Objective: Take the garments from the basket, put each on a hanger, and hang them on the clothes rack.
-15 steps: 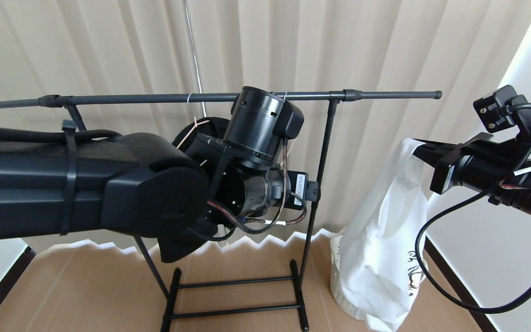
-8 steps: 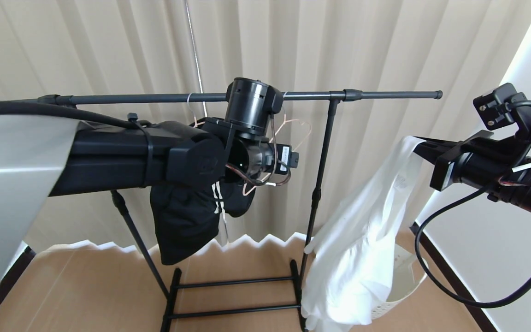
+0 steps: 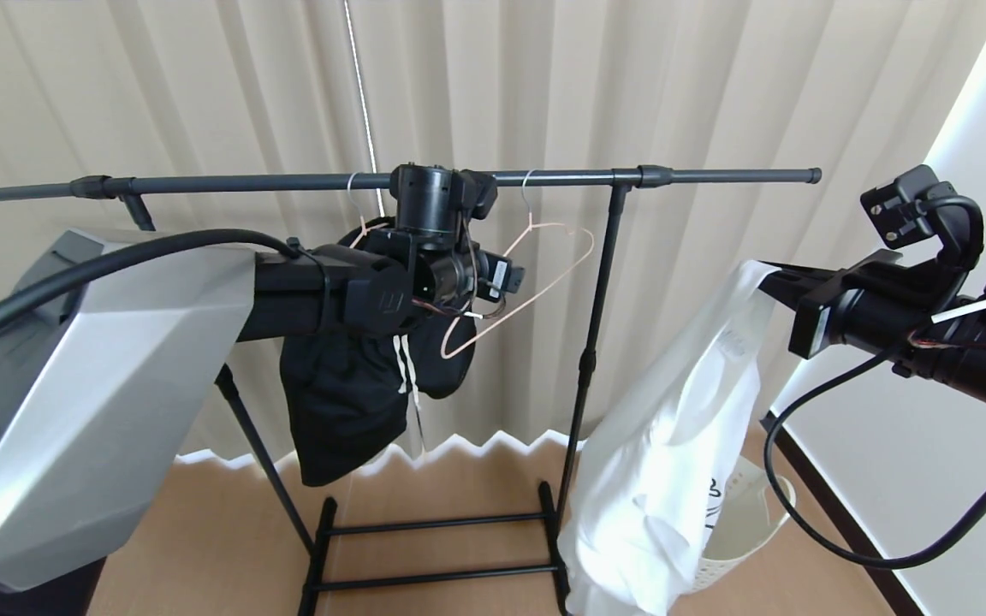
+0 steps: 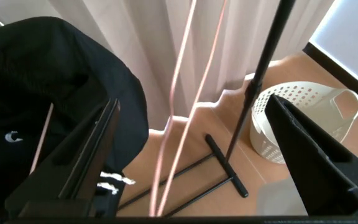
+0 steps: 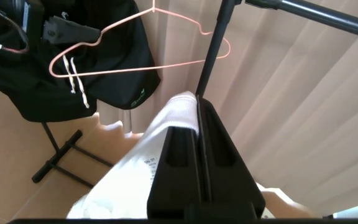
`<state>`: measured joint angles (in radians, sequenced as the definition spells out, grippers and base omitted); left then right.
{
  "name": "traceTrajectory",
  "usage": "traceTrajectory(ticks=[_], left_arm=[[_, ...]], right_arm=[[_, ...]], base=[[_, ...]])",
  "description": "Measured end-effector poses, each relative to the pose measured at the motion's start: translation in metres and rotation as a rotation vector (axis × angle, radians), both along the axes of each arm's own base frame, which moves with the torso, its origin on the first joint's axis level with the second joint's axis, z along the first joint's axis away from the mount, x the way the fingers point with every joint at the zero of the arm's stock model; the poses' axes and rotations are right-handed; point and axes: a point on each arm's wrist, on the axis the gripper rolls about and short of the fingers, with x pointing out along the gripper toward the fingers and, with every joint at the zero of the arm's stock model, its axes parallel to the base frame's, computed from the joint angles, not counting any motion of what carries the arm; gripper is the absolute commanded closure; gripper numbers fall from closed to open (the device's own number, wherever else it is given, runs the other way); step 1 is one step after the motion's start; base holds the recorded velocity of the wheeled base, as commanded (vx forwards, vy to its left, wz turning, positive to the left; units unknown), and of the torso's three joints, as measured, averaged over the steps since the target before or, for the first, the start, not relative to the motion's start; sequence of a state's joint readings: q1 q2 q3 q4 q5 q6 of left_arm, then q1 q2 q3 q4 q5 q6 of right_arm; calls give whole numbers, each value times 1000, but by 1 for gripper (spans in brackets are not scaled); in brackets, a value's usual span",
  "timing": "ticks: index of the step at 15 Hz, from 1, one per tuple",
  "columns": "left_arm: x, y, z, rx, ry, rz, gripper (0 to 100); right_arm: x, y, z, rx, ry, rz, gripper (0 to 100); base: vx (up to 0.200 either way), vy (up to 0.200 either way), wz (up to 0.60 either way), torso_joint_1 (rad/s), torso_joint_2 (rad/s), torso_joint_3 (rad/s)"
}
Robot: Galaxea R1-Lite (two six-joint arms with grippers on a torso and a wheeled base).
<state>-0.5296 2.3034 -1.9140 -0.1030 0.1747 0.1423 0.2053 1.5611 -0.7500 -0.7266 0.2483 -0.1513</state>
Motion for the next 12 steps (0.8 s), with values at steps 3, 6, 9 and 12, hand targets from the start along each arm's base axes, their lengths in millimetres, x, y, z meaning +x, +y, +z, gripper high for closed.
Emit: traceTrajectory(ticks=[3,6,9,12], left_arm=[[14,-1,-12,10,2,-32,0],[20,-6,-31,28,29,-36,0],[25,-9,-44,55,37,-43,0],[28,-10,-51,53,35,-42,0]], right_arm=[[0,0,-1,-1,4,0,100],[0,0,-1,-1,4,0,100],[0,0,-2,-2,5,0,100],[1,0,-2,-2,8,0,100]], base=[[0,0,0,0,0,0],[0,0,0,0,0,0],[0,0,0,0,0,0],[0,0,0,0,0,0]])
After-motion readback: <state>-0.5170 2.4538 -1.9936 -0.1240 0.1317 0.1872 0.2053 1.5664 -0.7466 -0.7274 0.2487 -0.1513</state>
